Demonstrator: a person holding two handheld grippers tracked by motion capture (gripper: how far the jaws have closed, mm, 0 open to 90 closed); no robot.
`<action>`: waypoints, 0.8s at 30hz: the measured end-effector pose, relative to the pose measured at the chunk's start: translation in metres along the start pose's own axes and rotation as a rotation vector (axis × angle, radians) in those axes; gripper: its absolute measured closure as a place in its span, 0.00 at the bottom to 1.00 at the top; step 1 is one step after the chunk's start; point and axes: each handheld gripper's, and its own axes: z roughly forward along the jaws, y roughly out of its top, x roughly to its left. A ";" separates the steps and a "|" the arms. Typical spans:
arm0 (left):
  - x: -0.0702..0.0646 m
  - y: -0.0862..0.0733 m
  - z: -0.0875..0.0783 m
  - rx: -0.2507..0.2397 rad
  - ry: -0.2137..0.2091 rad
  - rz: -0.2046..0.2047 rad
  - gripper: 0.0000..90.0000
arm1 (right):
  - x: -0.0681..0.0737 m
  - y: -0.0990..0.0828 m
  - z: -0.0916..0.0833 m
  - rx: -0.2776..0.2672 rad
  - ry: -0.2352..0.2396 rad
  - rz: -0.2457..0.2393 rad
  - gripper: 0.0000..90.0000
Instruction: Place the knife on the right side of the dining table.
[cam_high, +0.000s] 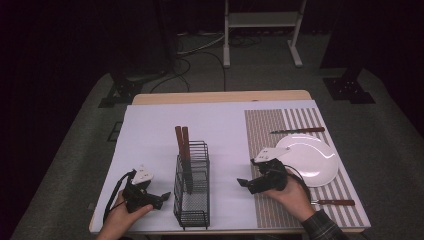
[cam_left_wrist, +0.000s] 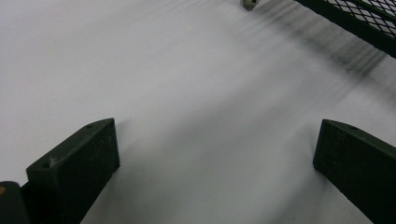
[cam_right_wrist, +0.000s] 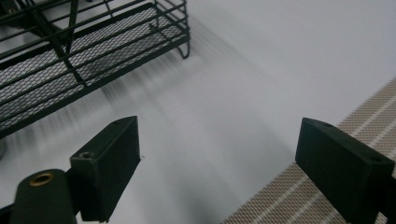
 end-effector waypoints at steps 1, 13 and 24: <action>0.000 0.000 0.000 0.000 0.000 0.000 0.00 | 0.002 0.000 0.003 0.009 0.004 -0.009 0.14; 0.000 0.000 0.000 -0.001 0.000 0.000 0.00 | 0.028 -0.006 0.039 0.073 0.060 -0.096 0.11; 0.000 0.000 0.000 -0.003 0.001 -0.001 0.00 | 0.046 -0.014 0.059 0.096 0.074 -0.173 0.10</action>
